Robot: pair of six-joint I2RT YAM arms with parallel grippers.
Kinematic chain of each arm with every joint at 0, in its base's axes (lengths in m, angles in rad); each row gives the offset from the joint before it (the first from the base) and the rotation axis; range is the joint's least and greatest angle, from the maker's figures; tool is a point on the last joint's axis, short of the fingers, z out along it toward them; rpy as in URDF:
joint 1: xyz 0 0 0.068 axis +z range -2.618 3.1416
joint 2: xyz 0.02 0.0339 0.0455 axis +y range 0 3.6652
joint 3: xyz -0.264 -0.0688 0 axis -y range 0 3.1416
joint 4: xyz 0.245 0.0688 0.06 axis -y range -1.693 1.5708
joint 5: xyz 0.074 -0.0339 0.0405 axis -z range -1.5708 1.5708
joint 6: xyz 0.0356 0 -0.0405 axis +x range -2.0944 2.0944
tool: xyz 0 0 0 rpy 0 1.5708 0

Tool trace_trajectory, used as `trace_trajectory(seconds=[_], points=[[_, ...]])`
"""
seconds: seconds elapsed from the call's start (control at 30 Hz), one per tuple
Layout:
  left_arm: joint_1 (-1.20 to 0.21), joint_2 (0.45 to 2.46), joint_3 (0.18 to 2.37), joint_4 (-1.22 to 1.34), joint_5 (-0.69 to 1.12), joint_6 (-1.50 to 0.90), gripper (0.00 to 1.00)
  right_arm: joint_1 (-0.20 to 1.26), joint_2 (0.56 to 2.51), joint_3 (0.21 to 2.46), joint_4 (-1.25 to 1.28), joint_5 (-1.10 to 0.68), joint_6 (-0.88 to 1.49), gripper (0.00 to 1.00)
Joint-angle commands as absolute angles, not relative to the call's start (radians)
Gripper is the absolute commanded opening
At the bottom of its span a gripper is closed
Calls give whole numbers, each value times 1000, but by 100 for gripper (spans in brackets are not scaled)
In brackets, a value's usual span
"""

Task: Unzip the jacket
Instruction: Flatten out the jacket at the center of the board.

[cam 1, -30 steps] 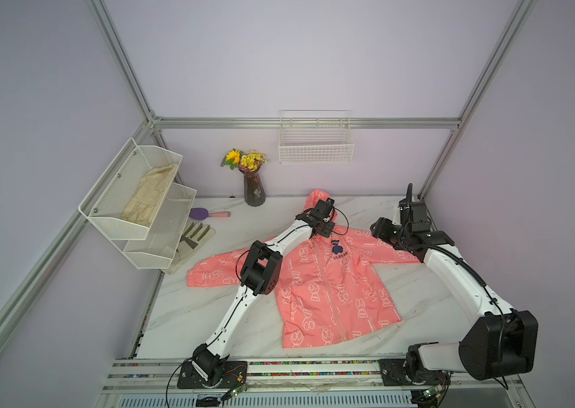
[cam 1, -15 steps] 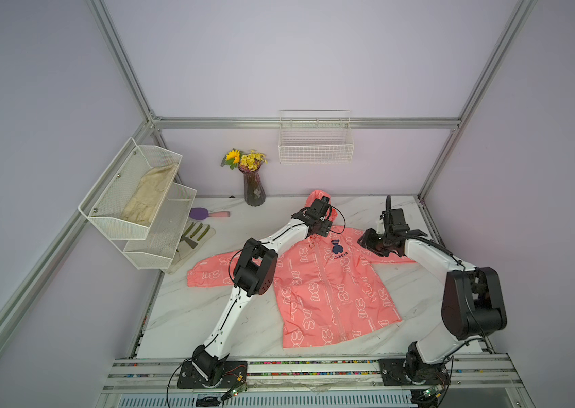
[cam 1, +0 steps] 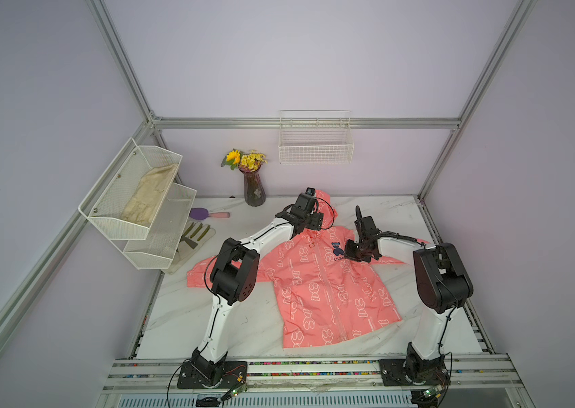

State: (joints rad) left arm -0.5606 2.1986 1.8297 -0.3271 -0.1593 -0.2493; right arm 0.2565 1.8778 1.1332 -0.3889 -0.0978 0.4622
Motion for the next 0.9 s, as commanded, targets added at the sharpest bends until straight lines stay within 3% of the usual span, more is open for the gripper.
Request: trace_trajectory(seconds=[0.0,0.2,0.33,0.5,0.63,0.87], points=[[-555,2145,1775,-293,-136,-267,84,261,1831,991,-560,0,476,2],[-562,2145,1762,-274,27,-159,83,266,1568,824,-629,-48,532,0],[-598,2150,1758,-238,303,19,83,266,1400,787,-698,-77,568,23],[-665,2145,1716,-171,416,203,80,241,1231,868,-748,-40,624,51],[-709,2121,1630,-65,377,317,80,169,1218,976,-763,-76,604,56],[-727,2257,1820,-178,155,348,77,123,1245,1057,-766,-118,574,58]])
